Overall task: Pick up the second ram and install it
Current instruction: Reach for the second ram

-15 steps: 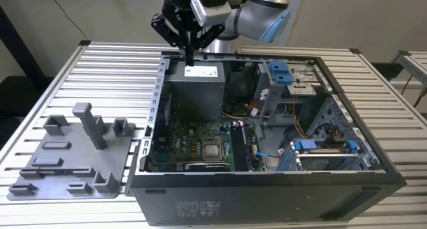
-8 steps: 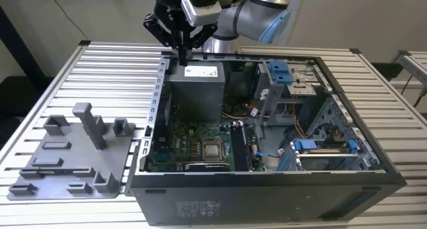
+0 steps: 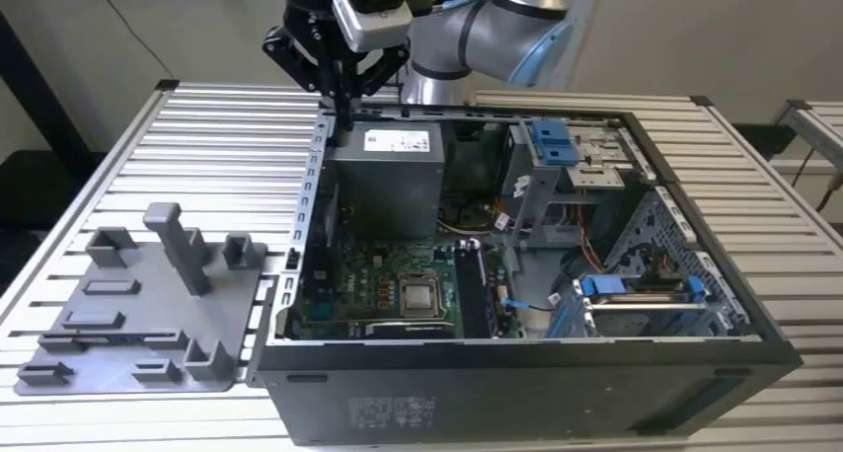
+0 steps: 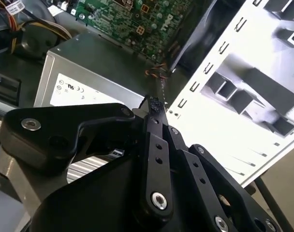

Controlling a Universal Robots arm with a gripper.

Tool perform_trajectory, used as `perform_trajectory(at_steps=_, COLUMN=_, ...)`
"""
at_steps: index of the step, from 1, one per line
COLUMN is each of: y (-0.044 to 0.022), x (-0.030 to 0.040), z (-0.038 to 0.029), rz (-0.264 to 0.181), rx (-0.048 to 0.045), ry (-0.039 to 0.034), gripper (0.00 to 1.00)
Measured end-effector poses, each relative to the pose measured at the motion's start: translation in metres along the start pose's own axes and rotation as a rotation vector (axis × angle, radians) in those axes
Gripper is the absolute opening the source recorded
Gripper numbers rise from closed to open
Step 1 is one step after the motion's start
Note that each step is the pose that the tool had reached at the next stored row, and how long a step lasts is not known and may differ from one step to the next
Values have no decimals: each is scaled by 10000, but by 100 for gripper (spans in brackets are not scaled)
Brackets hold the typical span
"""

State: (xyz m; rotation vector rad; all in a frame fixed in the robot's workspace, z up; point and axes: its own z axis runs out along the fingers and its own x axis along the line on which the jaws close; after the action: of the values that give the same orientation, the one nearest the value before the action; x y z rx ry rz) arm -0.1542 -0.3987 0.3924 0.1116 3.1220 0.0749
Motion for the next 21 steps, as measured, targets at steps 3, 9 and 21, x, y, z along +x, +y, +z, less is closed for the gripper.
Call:
perform_trajectory(at_steps=3, y=-4, x=52, z=0, rz=-1, rx=0, ry=0, gripper=11)
perform_trajectory(at_steps=9, y=-9, x=124, z=1, rz=0, rx=1, ry=6, gripper=11)
perform_trajectory(at_steps=21, y=-27, x=379, z=-3, rz=0, rx=1, ry=16, gripper=11)
